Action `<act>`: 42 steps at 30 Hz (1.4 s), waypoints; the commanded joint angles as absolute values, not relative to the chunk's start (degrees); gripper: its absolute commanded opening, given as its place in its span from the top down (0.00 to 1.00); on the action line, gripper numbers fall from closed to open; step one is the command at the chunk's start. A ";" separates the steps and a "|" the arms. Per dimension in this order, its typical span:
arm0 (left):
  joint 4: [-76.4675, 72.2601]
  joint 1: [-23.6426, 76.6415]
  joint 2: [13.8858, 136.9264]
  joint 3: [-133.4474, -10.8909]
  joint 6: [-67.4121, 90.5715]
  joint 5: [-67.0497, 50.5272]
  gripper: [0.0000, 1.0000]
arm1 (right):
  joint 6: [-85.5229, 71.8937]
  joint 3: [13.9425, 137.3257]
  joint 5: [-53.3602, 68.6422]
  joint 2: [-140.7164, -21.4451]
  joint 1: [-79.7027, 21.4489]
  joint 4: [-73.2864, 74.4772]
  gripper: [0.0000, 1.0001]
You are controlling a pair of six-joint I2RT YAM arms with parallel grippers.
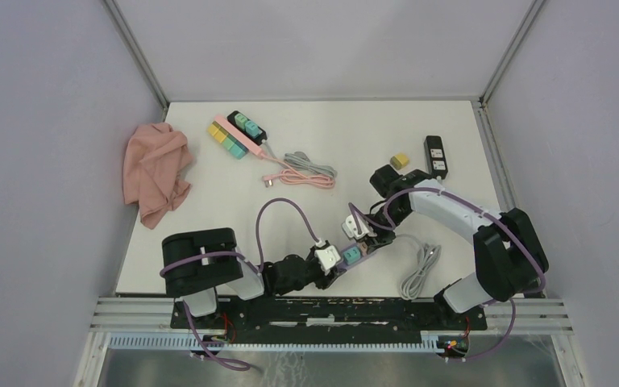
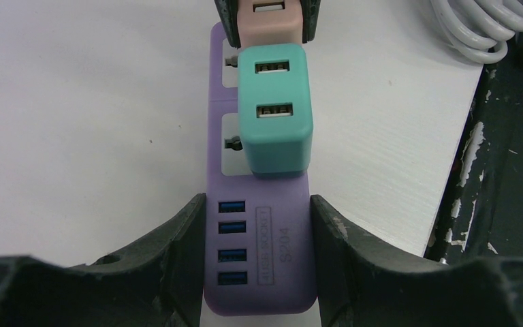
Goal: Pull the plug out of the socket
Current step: Remove the plug from the socket.
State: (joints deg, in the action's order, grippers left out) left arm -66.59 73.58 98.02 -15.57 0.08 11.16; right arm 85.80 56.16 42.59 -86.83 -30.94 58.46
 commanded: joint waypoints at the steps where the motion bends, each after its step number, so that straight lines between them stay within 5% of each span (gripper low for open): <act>1: -68.01 73.30 99.59 -15.65 1.85 12.34 0.97 | 80.64 56.42 46.50 -84.26 -31.76 53.84 1.00; 13: -70.17 72.95 99.34 -14.13 2.02 12.06 0.97 | 93.82 57.01 47.87 -86.62 -30.30 65.27 1.00; 26: -70.53 72.86 99.73 -14.07 2.11 11.72 0.97 | 77.68 57.45 44.73 -84.75 -32.84 53.56 1.00; 42: -71.73 72.55 99.84 -13.44 2.25 11.53 0.97 | 86.18 56.59 49.22 -84.37 -32.25 59.77 1.00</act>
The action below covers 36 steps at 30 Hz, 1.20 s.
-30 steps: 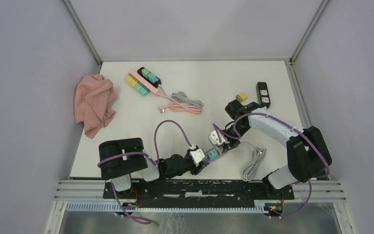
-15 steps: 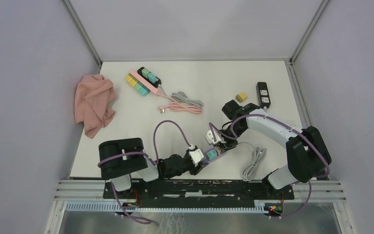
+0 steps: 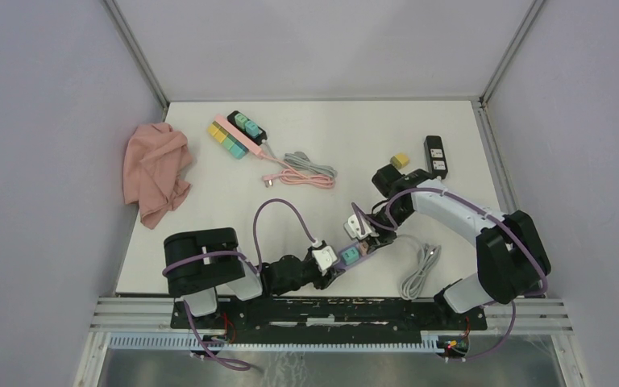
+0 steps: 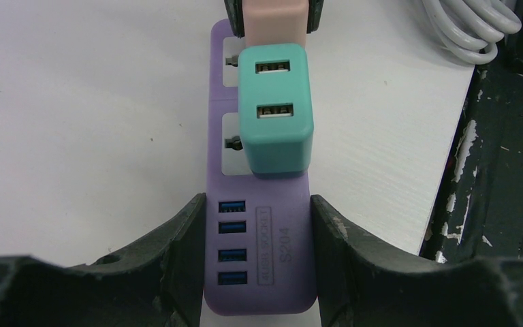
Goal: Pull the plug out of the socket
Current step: Remove the plug from the socket.
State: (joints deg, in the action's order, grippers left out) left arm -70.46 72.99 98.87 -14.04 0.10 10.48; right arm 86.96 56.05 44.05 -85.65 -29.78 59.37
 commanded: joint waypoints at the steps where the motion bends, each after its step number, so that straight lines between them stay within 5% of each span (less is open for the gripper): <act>1: -71.68 72.58 99.84 -13.52 2.24 11.52 0.97 | 84.00 56.48 49.36 -84.19 -32.87 58.09 1.00; 10: -71.27 72.51 100.03 -13.80 2.28 11.34 0.97 | 73.41 56.98 44.87 -83.14 -32.32 50.99 1.00; 31: -72.38 72.31 99.85 -13.01 2.31 11.12 0.97 | 85.92 60.18 52.47 -82.79 -25.17 64.77 1.00; 36: -72.55 72.25 99.87 -12.92 2.52 11.52 0.97 | 71.35 62.42 57.31 -82.86 -17.67 58.30 1.00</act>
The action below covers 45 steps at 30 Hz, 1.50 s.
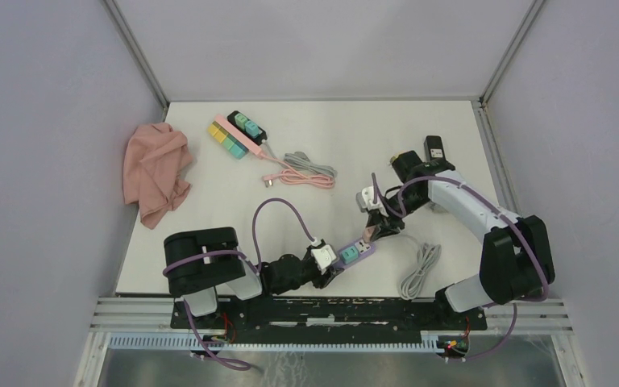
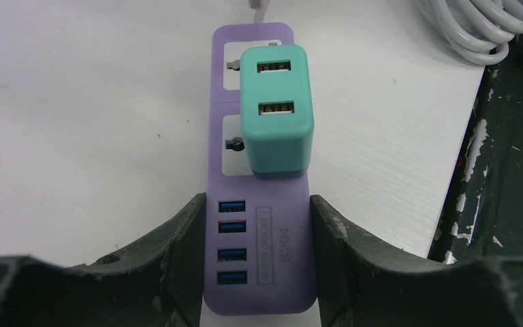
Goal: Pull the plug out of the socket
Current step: Remove the plug from the socket, then place the plug at the center of the board.
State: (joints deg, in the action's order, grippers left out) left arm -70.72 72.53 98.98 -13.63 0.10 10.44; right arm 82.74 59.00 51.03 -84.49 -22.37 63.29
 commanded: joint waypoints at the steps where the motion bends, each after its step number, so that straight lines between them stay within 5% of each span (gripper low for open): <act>1: -72.51 72.17 99.87 -13.00 2.60 11.72 0.97 | 65.76 62.03 57.24 -82.68 -16.19 54.33 1.00; 5: -72.53 72.16 99.86 -13.01 2.81 12.11 0.97 | 36.47 59.01 50.40 -82.84 -10.96 33.72 0.98; 13: -73.62 72.16 100.10 -12.40 2.95 12.53 0.97 | 5.31 68.90 38.37 -99.87 3.26 32.27 0.90; 24: -74.93 72.17 100.61 -12.21 3.06 12.58 0.97 | 1.07 66.86 32.90 -103.52 10.69 25.53 0.75; 37: -75.77 72.22 100.20 -11.51 3.13 12.36 0.97 | 9.65 68.97 30.74 -100.09 11.36 30.58 0.34; 45: -75.67 72.18 100.23 -11.60 3.16 11.98 0.97 | 15.80 65.52 41.19 -87.55 11.42 30.46 0.34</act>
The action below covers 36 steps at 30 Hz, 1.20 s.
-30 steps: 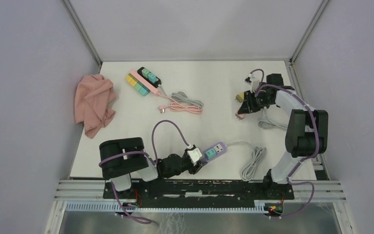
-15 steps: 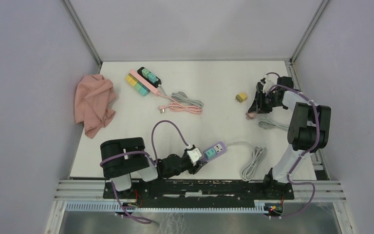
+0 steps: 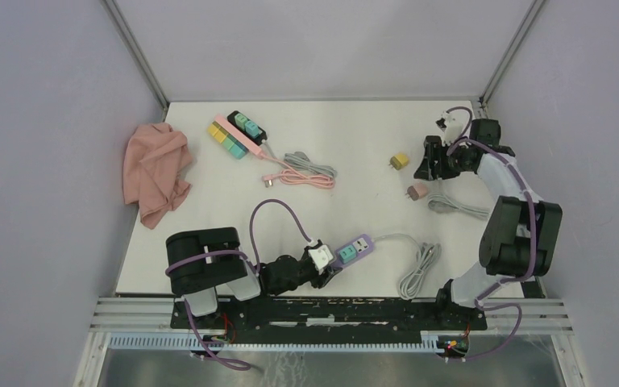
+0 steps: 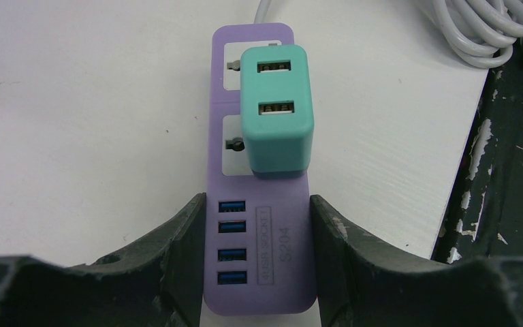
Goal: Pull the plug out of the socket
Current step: Place the plug at the center of the board, then remove the plug from the socket.
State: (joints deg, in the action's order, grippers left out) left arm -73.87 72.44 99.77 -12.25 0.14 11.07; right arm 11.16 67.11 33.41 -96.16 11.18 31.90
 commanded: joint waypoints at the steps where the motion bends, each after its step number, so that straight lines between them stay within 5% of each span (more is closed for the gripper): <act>1: -75.63 72.16 100.21 -11.65 3.11 11.99 0.97 | 16.85 64.28 44.50 -85.21 11.35 29.58 0.35; 10: -74.72 72.16 100.20 -12.32 2.98 11.38 0.97 | 31.35 57.80 65.98 -70.04 7.95 31.83 0.30; 14: -74.71 72.16 100.34 -12.37 2.90 11.12 0.97 | 50.72 61.26 71.90 -70.86 1.98 49.89 0.20; 20: -74.92 72.16 100.20 -12.19 2.81 10.64 0.97 | 78.87 68.87 68.64 -75.11 -10.33 74.59 0.17; 36: -76.54 72.20 100.45 -11.65 2.61 10.64 0.97 | 81.99 56.03 60.56 -74.64 -18.52 63.58 0.10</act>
State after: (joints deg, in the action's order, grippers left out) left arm -73.89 72.34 99.79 -12.25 0.14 10.79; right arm 81.14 56.95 62.74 -74.74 -15.97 66.83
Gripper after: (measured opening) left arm 0.571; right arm 0.898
